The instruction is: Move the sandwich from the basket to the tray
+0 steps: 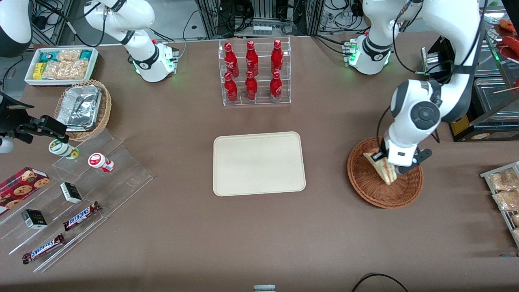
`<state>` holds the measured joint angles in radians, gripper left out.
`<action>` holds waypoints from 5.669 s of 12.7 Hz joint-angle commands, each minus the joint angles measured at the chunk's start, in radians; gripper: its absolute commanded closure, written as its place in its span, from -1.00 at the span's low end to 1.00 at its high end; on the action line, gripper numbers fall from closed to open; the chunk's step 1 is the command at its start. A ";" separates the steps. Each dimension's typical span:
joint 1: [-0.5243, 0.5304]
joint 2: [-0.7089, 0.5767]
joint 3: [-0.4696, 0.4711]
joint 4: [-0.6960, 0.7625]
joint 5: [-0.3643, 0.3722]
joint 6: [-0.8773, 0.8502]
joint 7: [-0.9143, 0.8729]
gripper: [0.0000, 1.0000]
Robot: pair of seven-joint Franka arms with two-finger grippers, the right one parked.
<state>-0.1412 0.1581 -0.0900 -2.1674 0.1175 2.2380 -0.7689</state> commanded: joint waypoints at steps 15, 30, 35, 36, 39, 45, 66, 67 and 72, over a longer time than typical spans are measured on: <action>-0.491 0.526 -0.077 0.725 -0.088 -0.193 -0.196 1.00; -0.563 0.664 -0.070 0.859 -0.078 -0.178 -0.343 0.95; -0.560 0.643 -0.068 0.862 -0.076 -0.175 -0.357 -1.00; -0.558 0.620 -0.070 0.863 -0.078 -0.193 -0.354 -1.00; -0.554 0.568 -0.070 0.877 -0.078 -0.257 -0.348 -1.00; -0.467 0.468 -0.069 0.870 -0.070 -0.435 -0.179 -1.00; 0.198 -0.223 -0.071 0.386 -0.098 -0.711 0.806 -1.00; 0.210 -0.224 -0.071 0.402 -0.098 -0.731 0.806 -1.00; 0.213 -0.255 -0.068 0.434 -0.090 -0.768 0.807 -1.00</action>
<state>0.0588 -0.0791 -0.1482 -1.7592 0.0307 1.5112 0.0242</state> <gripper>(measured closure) 0.000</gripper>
